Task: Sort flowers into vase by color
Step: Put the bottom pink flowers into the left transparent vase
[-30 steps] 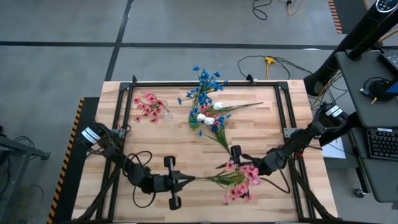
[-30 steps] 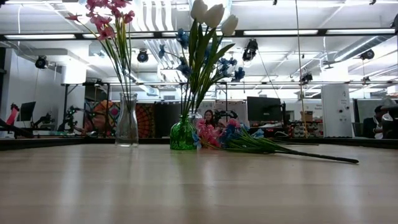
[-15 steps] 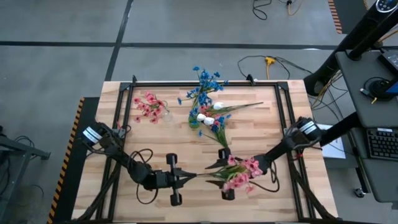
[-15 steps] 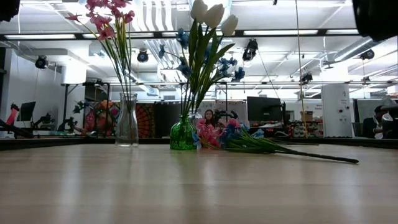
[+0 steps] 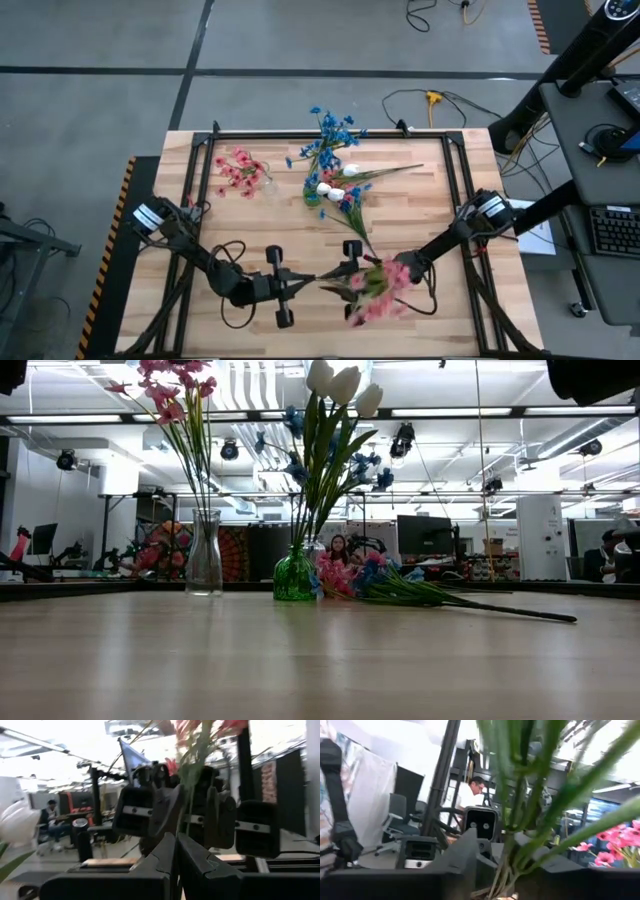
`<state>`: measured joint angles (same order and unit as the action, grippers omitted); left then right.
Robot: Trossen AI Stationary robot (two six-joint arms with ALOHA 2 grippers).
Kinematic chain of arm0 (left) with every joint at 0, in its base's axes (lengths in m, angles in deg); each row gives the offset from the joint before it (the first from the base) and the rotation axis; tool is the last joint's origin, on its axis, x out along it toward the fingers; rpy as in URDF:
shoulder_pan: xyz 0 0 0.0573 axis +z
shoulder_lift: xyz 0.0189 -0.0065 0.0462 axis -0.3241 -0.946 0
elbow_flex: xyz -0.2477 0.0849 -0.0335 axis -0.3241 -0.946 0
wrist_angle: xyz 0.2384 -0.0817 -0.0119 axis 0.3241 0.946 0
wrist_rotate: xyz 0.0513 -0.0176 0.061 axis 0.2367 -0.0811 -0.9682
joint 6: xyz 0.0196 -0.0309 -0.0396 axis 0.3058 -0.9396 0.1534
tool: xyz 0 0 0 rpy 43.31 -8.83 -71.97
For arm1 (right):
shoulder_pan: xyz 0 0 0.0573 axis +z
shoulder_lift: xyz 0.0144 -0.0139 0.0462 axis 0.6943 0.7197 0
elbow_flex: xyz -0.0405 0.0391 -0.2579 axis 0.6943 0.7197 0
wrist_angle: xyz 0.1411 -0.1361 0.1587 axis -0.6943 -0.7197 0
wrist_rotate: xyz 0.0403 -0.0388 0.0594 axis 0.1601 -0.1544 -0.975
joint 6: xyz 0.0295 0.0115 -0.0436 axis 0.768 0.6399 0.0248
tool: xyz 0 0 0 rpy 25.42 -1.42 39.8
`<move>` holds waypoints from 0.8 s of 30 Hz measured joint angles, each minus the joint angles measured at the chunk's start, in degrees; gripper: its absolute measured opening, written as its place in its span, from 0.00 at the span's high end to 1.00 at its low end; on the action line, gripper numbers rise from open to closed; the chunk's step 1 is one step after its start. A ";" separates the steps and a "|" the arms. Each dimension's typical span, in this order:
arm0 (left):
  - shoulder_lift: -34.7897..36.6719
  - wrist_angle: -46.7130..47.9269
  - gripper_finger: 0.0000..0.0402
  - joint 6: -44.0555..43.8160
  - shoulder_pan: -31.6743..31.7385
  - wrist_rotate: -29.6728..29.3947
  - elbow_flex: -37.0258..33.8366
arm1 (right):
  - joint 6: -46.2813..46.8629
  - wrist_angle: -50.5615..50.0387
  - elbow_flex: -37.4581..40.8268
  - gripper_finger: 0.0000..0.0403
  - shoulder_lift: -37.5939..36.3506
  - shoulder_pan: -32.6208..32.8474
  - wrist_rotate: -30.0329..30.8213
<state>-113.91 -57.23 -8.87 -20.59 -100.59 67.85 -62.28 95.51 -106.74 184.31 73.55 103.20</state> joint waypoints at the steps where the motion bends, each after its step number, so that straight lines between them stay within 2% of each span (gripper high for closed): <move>1: 0.00 0.18 1.00 -0.28 -0.03 -0.70 0.00 | -0.08 -0.58 -0.18 0.84 0.00 0.00 0.30; 4: 0.00 0.23 0.99 -1.75 -0.27 -1.63 0.00 | -0.62 -1.70 -0.36 0.95 -0.12 0.00 0.76; 8: 0.08 0.23 0.90 -3.11 -0.90 -3.70 -0.02 | -1.04 -2.79 -0.28 0.97 -0.49 0.11 2.60; 12: 0.28 0.12 0.73 -3.20 -2.24 -10.38 -0.02 | -0.21 -9.28 -0.04 0.97 -2.84 0.15 4.46; 16: 0.35 0.48 0.53 -0.27 -4.37 -17.15 -0.02 | 4.11 -25.76 -1.01 0.97 -7.69 0.14 7.19; 18: 0.47 0.60 0.45 0.83 -5.16 -16.42 -0.02 | 7.85 -36.39 -2.45 0.97 -9.88 -0.32 8.59; 20: 0.64 0.59 0.39 0.51 -5.25 -12.60 -0.02 | 12.20 -45.67 -4.29 0.97 -11.04 -1.28 8.79; 24: 0.68 0.94 0.36 -3.26 -2.97 -4.25 0.03 | 16.59 -56.38 -8.04 0.97 -10.37 -2.90 8.95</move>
<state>-113.24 -56.30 -12.12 -23.56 -104.84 67.88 -45.69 39.12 -114.79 173.94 70.65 112.16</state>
